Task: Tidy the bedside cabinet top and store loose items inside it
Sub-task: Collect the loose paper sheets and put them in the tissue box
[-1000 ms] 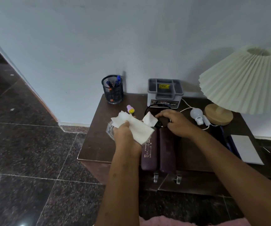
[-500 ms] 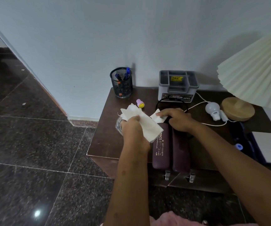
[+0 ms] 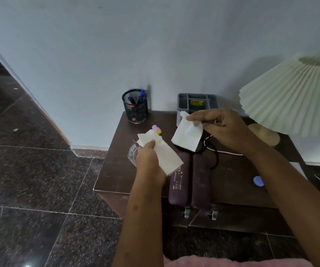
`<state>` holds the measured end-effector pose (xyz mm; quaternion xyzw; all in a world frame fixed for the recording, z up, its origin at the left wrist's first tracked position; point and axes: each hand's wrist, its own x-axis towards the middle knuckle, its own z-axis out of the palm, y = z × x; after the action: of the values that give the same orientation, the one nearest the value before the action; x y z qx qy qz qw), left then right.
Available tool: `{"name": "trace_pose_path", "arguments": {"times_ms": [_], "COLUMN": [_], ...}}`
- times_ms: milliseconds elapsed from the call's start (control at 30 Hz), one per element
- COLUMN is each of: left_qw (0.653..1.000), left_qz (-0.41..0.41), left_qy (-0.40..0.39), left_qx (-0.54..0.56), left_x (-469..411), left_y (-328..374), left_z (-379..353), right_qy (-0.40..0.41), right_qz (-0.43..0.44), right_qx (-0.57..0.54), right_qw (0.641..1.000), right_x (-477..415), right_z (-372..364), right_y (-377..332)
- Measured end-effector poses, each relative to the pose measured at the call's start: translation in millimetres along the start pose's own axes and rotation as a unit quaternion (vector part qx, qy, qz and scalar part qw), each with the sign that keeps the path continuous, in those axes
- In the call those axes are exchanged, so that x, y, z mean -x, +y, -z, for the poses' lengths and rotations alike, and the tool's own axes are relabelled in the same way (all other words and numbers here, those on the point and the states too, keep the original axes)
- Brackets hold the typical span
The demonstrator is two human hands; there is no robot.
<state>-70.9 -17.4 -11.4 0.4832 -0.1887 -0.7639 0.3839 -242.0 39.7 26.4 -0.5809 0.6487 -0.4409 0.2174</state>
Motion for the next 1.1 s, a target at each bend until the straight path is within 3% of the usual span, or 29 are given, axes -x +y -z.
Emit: {"name": "trace_pose_path", "arguments": {"times_ms": [167,233,400,667,1000,1100], "left_qw": [0.980,0.972,0.967,0.957,0.952,0.953], "left_qz": [0.060,0.074,0.066,0.103,0.103,0.104], "left_qy": [-0.189,-0.221,-0.245,-0.266,-0.285,-0.284], "left_qx": [0.033,0.023,-0.024,-0.060,-0.036,-0.021], "left_x": [5.0,6.4,13.4,22.0,22.3,20.7], "left_y": [-9.8,-13.0,-13.0,-17.3,-16.7,-17.4], "left_z": [-5.6,-8.1,-10.1,-18.2,-18.3,-18.1], "right_qy": [-0.051,-0.057,-0.046,0.018,0.138,0.155], "right_qz": [0.040,0.056,0.053,-0.035,0.005,-0.016], "right_qx": [0.003,0.036,0.102,0.013,0.033,-0.056], "right_qw": [0.998,0.996,0.992,0.999,0.990,0.986], "right_x": [17.9,24.3,35.9,38.4,37.3,34.3], "right_z": [-3.2,-7.2,-8.7,-25.7,-19.9,-14.0], "right_y": [-24.9,-26.7,-19.3,-12.1,-18.5,-23.1]}}
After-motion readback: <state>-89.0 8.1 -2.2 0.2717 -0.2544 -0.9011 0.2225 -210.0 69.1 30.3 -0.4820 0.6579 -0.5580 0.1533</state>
